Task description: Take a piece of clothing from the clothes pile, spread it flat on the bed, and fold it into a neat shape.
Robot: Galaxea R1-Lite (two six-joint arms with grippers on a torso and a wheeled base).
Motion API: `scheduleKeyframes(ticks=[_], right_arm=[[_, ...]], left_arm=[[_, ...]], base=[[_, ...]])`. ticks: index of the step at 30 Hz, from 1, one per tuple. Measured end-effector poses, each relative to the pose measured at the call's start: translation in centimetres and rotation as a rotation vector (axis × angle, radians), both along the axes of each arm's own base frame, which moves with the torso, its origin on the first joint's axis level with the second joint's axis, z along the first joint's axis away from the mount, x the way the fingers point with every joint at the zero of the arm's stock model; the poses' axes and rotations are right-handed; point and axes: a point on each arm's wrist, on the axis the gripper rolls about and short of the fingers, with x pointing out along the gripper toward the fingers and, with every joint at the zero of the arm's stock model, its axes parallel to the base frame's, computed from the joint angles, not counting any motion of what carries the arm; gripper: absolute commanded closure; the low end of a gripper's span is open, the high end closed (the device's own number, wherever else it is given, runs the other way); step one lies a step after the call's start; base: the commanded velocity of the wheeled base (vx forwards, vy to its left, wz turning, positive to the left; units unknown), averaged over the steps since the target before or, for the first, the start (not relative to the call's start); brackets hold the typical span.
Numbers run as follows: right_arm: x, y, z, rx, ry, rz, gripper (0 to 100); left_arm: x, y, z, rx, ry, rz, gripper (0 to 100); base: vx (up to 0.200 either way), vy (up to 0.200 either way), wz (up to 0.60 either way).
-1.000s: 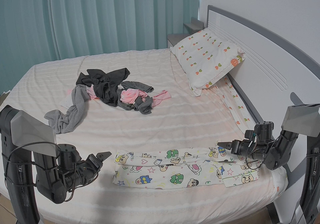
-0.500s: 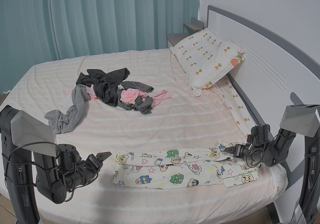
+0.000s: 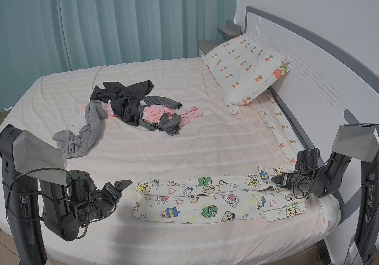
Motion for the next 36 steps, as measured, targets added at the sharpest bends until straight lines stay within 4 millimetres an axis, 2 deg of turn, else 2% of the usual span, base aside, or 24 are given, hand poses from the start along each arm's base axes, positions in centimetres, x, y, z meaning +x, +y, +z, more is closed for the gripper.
scheduleKeyframes(ticks=[8,13,18,23,26,30,36], right_arm=[[-0.4,-0.8,1.2,-0.065,-0.007,-0.009,0],[0.1,-0.5,2.5,-0.057,-0.081,0.006,0],[1.2,-0.1,3.7,-0.066,-0.128,0.043,0],[3.4,-0.9,4.2,-0.078,-0.123,0.073,0],[5.0,-1.9,3.7,-0.072,-0.097,0.090,0],[6.3,-3.1,2.0,-0.088,-0.060,0.124,0],[6.4,-3.4,0.1,-0.099,-0.019,0.149,0]], left_arm=[[0.0,0.0,0.0,0.000,-0.001,0.001,0],[0.0,0.0,0.0,0.000,0.000,0.001,0],[0.0,0.0,0.0,0.000,0.000,0.001,0],[0.0,0.0,0.0,0.001,-0.001,0.002,0],[0.0,0.0,0.0,0.003,-0.001,0.004,0],[0.0,-0.1,0.0,0.007,-0.001,0.005,0],[0.0,-0.1,-0.2,0.030,-0.003,-0.008,0]], base=[[0.000,0.000,0.00],[0.000,0.000,0.00],[0.000,0.000,0.00],[0.000,0.000,0.00],[0.000,0.000,0.00],[0.000,0.000,0.00],[0.000,0.000,0.00]])
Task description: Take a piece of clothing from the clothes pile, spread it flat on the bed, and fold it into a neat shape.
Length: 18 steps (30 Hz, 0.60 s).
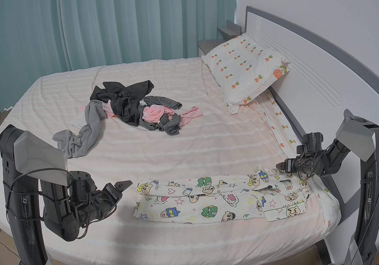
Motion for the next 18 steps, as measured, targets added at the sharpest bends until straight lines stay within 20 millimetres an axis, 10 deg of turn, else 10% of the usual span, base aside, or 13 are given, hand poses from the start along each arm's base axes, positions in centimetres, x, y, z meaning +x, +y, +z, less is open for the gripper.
scheduleKeyframes(ticks=[18], right_arm=[[1.0,0.3,-0.1,-0.020,-0.151,0.097,0]], left_arm=[[-0.1,-0.1,-0.1,0.002,0.006,-0.006,0]], base=[[0.000,0.000,0.00]])
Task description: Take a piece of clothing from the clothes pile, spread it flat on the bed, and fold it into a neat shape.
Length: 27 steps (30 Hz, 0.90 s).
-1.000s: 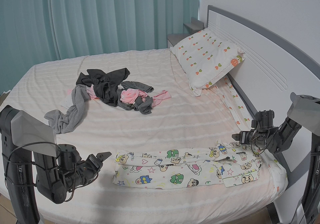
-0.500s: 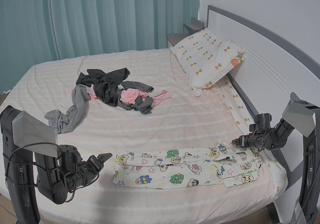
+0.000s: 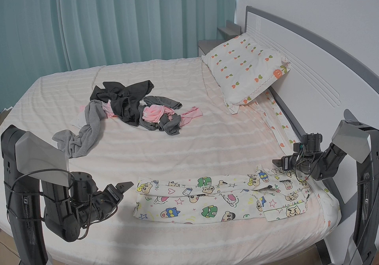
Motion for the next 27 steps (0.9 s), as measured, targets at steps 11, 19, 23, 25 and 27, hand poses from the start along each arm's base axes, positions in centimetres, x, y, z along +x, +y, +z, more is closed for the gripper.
scheduleKeyframes(ticks=[11,19,23,25,27], right_arm=[[-1.0,0.6,-1.1,-0.040,0.066,0.049,100],[-1.8,0.3,-1.5,-0.046,0.130,0.050,100],[-2.1,0.1,-1.3,-0.046,0.135,0.044,100],[-2.2,-0.1,-1.0,-0.045,0.130,0.040,100],[-2.4,-0.2,-0.7,-0.042,0.124,0.035,100]], left_arm=[[0.0,0.0,0.0,0.001,-0.001,0.000,0],[0.0,0.0,0.0,0.000,-0.001,0.000,0],[0.0,0.0,0.0,0.000,0.000,0.000,0],[0.0,0.0,0.0,0.000,0.000,-0.001,0],[0.0,0.0,0.0,0.000,0.001,0.000,0]], base=[[0.000,0.000,0.00],[0.000,0.000,0.00],[0.000,0.000,0.00],[0.000,0.000,0.00],[0.000,0.000,0.00]])
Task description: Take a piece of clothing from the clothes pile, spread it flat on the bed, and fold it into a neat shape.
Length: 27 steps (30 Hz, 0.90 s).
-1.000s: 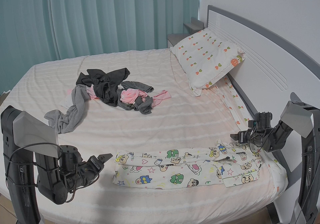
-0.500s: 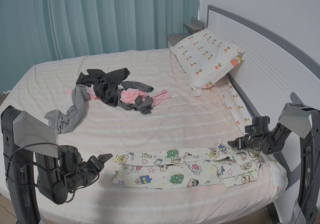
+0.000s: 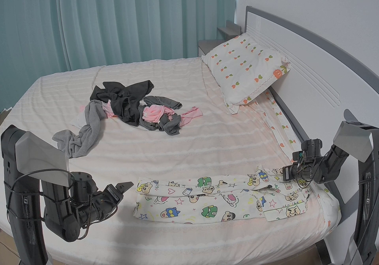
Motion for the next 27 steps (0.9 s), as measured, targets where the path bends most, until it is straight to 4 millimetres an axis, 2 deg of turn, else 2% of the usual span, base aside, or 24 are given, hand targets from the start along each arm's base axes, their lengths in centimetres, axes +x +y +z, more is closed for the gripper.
scheduleKeyframes(ticks=[12,20,27], right_arm=[[-2.0,0.0,2.2,0.019,-0.065,0.014,100],[-3.8,0.1,4.5,0.058,-0.079,0.057,100],[-4.5,-0.5,5.1,0.057,-0.078,0.044,100]], left_arm=[[0.0,0.0,0.0,0.001,0.000,0.000,0],[0.0,0.0,0.0,0.001,0.000,0.000,0],[0.0,0.0,0.0,0.004,-0.001,0.004,0]], base=[[0.000,0.000,0.00],[0.000,0.000,0.00],[0.000,0.000,0.00]])
